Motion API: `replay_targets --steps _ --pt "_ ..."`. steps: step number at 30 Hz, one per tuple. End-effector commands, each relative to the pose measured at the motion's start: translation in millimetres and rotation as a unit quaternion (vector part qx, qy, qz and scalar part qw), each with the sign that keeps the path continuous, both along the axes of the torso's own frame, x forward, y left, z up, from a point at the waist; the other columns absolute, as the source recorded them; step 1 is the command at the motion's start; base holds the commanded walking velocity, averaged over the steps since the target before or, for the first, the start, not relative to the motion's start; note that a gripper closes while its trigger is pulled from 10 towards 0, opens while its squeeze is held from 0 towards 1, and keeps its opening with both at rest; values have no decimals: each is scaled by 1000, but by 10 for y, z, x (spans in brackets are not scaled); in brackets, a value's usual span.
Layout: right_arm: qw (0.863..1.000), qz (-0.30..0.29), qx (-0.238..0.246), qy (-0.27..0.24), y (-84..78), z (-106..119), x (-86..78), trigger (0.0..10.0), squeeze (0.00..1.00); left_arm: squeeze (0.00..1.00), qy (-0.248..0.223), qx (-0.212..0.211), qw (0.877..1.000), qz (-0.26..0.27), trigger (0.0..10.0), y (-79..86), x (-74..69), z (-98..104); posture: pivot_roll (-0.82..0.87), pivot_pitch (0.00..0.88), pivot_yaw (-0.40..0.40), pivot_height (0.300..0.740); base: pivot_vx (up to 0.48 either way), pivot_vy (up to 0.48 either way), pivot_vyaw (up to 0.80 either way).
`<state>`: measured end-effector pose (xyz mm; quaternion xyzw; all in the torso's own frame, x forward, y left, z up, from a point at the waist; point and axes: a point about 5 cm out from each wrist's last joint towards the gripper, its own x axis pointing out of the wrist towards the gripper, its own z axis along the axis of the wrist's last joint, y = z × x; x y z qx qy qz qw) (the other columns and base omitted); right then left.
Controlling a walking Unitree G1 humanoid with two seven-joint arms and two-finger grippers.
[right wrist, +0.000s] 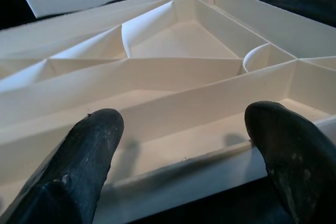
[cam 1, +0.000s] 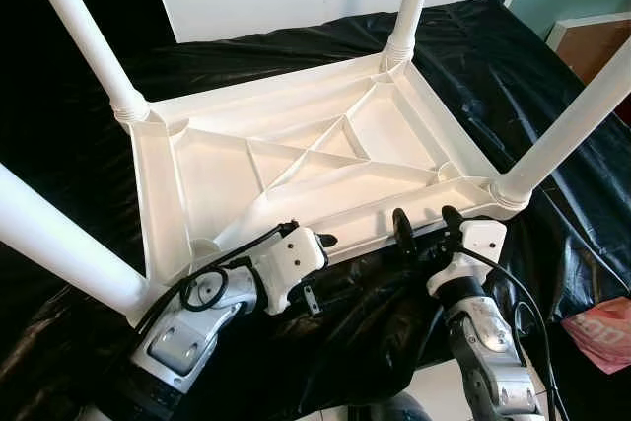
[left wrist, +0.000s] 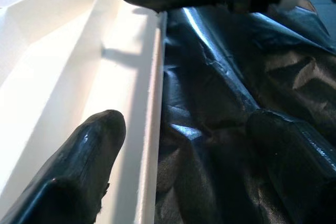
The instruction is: Building children table
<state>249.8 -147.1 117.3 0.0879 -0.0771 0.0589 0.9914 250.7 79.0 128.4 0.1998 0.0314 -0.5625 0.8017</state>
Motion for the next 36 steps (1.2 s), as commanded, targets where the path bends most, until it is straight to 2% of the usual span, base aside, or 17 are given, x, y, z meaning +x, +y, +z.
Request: replay_targets --steps 1,6,8,12,13,14,17,21,24,26,27,28,29,30,34,36 --pt "999 2 20 44 -27 -163 18 10000 0 0 -30 3 997 67 10000 24 114 4 7 151 -32 740 0 0 0" --pt "998 9 34 49 -40 -172 90 10000 0 0 -45 7 994 98 10000 33 219 23 8 149 -31 740 0 0 0" --pt "997 21 45 51 -58 -164 182 10000 0 0 -61 11 989 137 10000 50 356 46 10 149 -31 740 0 0 0" --pt "997 25 49 51 -67 -156 217 10000 0 0 -67 11 986 150 10000 56 409 58 11 148 -31 740 0 0 0" --pt "998 27 37 30 -122 -46 404 10000 0 0 -80 -10 979 189 10000 40 600 175 18 145 -32 740 0 0 0" --pt "998 27 37 30 -122 -46 404 10000 0 0 -80 -10 979 189 10000 40 600 175 18 145 -32 740 0 0 0" --pt "999 23 29 13 -176 59 541 10000 0 0 -87 -36 970 225 10000 20 747 287 16 141 -32 740 0 0 0" --pt "1000 17 25 0 -212 138 621 10000 0 0 -87 -56 964 244 10000 -8 826 358 16 139 -34 740 0 0 0" --pt "1000 20 21 -6 -216 165 640 10000 0 0 -89 -70 964 240 10000 -41 825 392 13 138 -34 740 0 0 0" --pt "999 28 15 -9 -208 171 624 10000 0 0 -88 -102 972 194 10000 -127 721 447 15 139 -36 740 0 0 0" --pt "999 28 15 -9 -208 171 624 10000 0 0 -88 -102 972 194 10000 -127 721 447 15 139 -36 740 0 0 0" --pt "999 32 11 -10 -199 160 603 10000 0 0 -87 -120 975 165 10000 -152 637 468 14 142 -36 740 0 0 0" --pt "999 37 7 -11 -186 131 571 10000 0 0 -68 -155 977 132 10000 -152 509 484 16 144 -38 740 0 0 0" --pt "999 40 5 -11 -176 118 560 10000 0 0 -61 -168 977 117 10000 -139 447 487 20 147 -40 740 0 0 0" --pt "999 43 4 -11 -166 105 557 10000 0 0 -58 -177 977 103 10000 -126 398 490 20 147 -40 740 0 0 0" --pt "999 51 -1 -13 -136 90 541 10000 0 0 -53 -186 977 84 10000 -103 282 500 28 149 -44 740 0 0 0"
